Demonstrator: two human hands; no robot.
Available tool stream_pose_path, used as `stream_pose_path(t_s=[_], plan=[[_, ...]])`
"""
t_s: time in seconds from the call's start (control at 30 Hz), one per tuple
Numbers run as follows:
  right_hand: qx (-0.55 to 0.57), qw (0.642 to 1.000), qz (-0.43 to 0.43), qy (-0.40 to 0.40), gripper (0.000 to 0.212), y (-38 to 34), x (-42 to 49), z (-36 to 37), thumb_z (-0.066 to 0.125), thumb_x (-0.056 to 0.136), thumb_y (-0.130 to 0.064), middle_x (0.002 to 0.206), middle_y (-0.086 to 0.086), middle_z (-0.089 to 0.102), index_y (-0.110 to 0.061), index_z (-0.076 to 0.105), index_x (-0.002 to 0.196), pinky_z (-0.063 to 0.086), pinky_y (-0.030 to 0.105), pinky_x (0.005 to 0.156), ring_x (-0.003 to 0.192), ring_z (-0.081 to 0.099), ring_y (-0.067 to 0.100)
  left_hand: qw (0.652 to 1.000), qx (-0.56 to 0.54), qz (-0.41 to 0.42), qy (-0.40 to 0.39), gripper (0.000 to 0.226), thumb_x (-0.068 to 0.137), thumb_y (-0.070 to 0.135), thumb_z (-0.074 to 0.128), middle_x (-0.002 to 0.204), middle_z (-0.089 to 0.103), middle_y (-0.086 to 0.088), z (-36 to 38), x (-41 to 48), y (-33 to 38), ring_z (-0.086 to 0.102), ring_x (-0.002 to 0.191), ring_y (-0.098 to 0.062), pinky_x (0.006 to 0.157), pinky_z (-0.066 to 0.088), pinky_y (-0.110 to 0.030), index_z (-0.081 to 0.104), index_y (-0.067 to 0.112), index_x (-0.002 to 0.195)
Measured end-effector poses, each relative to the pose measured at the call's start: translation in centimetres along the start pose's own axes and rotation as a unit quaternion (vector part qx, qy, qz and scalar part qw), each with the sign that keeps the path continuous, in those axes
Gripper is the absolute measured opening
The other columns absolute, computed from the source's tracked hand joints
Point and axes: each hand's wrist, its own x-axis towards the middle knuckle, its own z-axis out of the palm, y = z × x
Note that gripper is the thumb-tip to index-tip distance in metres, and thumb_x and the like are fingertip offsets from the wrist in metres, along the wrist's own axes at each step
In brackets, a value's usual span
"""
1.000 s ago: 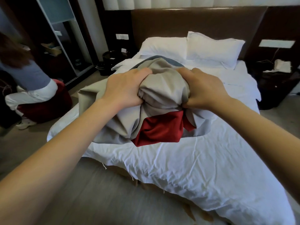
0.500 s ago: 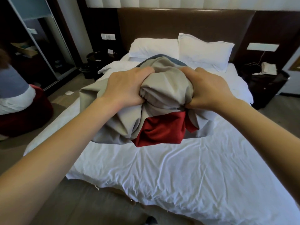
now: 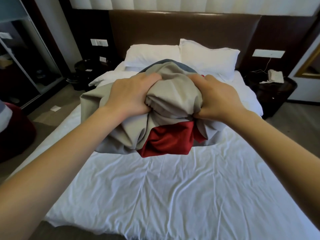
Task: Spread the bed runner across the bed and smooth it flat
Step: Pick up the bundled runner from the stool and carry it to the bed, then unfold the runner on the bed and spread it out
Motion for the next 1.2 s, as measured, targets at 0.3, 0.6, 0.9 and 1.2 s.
stream_pose_path(t_s=[0.3,0.6,0.9,1.2], plan=[[0.008,0.998,0.054,-0.034,0.086,0.0,2.2,7.4,0.071,0.057,-0.044,0.105,0.005,0.052,-0.042,0.032,0.134,0.035,0.030,0.059,0.085,0.057,0.032,0.996,-0.047,0.016,-0.074,0.058,0.069,0.038,0.065,0.117,0.059,0.004,7.0,0.8,-5.3,0.061,0.100,-0.030,0.069,0.052,-0.044,0.042,0.038,0.122],[-0.016,0.988,0.133,-0.076,0.080,0.0,2.2,16.3,0.070,0.063,-0.045,0.095,0.000,0.047,-0.043,0.030,0.132,0.034,0.028,0.057,0.079,0.056,0.027,0.984,-0.103,0.076,-0.124,0.053,0.077,0.035,0.064,0.108,0.061,-0.004,16.6,-0.5,-9.2,0.064,0.082,-0.035,0.054,0.052,-0.042,0.044,0.032,0.126],[0.002,0.975,0.172,-0.140,0.079,1.9,1.2,25.8,0.073,0.064,-0.041,0.099,0.003,0.050,-0.043,0.033,0.131,0.037,0.030,0.061,0.084,0.056,0.029,0.971,-0.108,0.070,-0.201,0.050,0.081,0.036,0.060,0.110,0.060,-0.003,26.1,-2.7,-10.8,0.063,0.079,-0.035,0.054,0.052,-0.042,0.048,0.029,0.129],[0.019,0.962,0.192,-0.195,0.078,5.7,-1.4,35.1,0.071,0.062,-0.043,0.100,0.004,0.048,-0.041,0.035,0.132,0.039,0.032,0.061,0.087,0.054,0.028,0.963,-0.100,0.063,-0.242,0.052,0.079,0.029,0.062,0.106,0.062,-0.003,36.2,-5.7,-9.8,0.064,0.075,-0.031,0.047,0.047,-0.034,0.050,0.025,0.129]])
